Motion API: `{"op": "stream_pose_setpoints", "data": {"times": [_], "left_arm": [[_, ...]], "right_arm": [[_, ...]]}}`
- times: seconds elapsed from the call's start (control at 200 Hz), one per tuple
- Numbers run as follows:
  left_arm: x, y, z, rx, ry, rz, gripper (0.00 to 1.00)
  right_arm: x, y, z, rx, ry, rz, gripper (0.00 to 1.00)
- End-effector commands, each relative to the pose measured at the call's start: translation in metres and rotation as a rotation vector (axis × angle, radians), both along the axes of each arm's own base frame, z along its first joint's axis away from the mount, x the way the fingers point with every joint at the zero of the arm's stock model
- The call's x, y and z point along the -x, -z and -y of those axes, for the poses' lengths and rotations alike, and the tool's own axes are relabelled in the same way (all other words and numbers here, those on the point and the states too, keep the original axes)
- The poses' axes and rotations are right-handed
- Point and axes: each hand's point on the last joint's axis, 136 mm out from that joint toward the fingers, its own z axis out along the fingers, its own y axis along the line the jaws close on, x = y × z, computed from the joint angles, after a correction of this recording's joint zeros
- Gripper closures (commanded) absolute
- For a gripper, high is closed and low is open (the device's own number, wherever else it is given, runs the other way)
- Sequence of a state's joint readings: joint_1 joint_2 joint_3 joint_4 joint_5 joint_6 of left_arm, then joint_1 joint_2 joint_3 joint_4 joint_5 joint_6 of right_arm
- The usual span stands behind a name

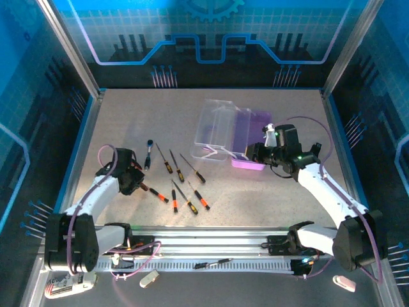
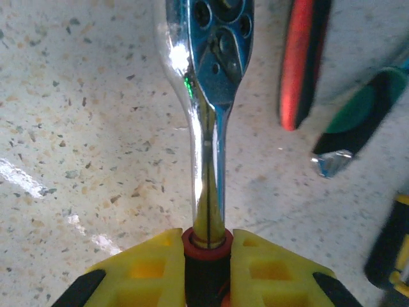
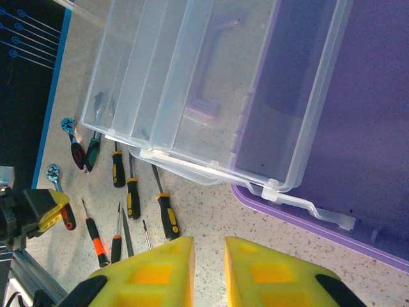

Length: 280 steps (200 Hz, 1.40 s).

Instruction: Pack the tool kit

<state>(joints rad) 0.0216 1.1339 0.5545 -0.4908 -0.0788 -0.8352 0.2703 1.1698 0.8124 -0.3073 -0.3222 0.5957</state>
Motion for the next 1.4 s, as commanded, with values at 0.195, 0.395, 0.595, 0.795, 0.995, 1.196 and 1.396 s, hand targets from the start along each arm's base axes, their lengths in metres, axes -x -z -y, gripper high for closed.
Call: {"op": "stream_pose_setpoints", "data": {"times": [0.195,0.395,0.595,0.795,0.995,1.196,1.396], "left_arm": [[-0.021,-0.061,0.008,-0.027,0.119,0.122,0.91],[-0.049,-0.095,0.05,-0.005,0.291,0.177,0.91],[-0.082,-0.14,0.129,0.041,0.552,0.32,0.9],[-0.092,-0.19,0.204,0.048,0.803,0.482,0.89],[-0.089,-0.21,0.263,0.12,0.971,0.586,0.89],[-0.087,-0.205,0.292,0.173,1.037,0.6,0.9],[-0.084,-0.199,0.312,0.232,1.092,0.588,0.9]], "right_arm": [[-0.004,-0.035,-0.016,-0.023,-0.085,0.07,0.76],[-0.008,-0.043,-0.031,0.059,-0.167,0.087,0.71],[-0.021,-0.061,-0.058,0.002,-0.198,0.108,0.66],[-0.036,-0.077,-0.088,-0.071,-0.244,0.104,0.59],[-0.052,-0.094,-0.109,-0.178,-0.265,0.125,0.47],[-0.059,-0.096,-0.123,-0.273,-0.273,0.107,0.43],[-0.059,-0.086,-0.127,-0.303,-0.268,0.076,0.41]]}}
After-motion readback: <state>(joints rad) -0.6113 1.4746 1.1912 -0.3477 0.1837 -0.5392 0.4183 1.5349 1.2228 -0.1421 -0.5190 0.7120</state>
